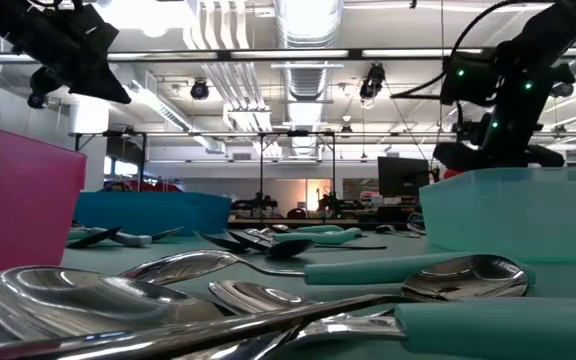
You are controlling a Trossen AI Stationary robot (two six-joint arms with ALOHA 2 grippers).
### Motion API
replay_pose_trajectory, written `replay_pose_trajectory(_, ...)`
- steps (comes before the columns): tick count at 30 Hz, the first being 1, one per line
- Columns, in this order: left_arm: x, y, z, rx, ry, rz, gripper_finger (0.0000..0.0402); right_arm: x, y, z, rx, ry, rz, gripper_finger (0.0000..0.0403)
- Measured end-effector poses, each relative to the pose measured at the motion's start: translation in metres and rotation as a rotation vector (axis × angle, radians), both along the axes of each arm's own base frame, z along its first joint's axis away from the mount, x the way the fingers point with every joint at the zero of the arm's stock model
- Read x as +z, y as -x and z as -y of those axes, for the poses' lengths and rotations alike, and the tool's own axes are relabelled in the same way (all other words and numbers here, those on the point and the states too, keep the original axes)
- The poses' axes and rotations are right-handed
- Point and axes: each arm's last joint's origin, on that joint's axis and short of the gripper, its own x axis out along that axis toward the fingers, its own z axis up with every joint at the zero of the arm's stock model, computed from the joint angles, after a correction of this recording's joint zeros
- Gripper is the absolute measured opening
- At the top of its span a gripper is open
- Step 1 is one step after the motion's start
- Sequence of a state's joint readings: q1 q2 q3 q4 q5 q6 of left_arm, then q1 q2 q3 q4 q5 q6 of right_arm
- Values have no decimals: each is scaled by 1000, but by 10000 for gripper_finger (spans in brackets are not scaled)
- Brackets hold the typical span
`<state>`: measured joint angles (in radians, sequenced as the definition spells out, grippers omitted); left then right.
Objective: Sort silverware by color (type)
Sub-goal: Put the green spoon into the green bin
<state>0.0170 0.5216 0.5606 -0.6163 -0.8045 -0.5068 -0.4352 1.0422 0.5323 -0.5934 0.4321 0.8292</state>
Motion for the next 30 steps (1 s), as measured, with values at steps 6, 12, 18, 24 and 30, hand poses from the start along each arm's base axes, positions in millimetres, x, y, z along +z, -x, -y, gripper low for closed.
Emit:
replay_pose_trajectory(6, 1, 2, 0, -6, -12, 1, 0, -11, -8, 4, 1, -49, -13, 134)
replay_pose_trajectory(12, 2, 4, -1, 14, -45, -11, 0, -24, -17, 10, 16, -84, -20, 131)
replay_pose_trajectory(18, 3, 5, -1, 21, -62, -18, 0, -37, -15, 18, -20, -116, -88, 124)
replay_pose_trajectory(24, 3, 5, -1, 21, -62, -18, 0, -45, -15, 24, -20, -141, -125, 96)
replay_pose_trajectory(30, 3, 5, -1, 13, -74, -35, 0, -43, -14, 23, 7, -140, -131, 52)
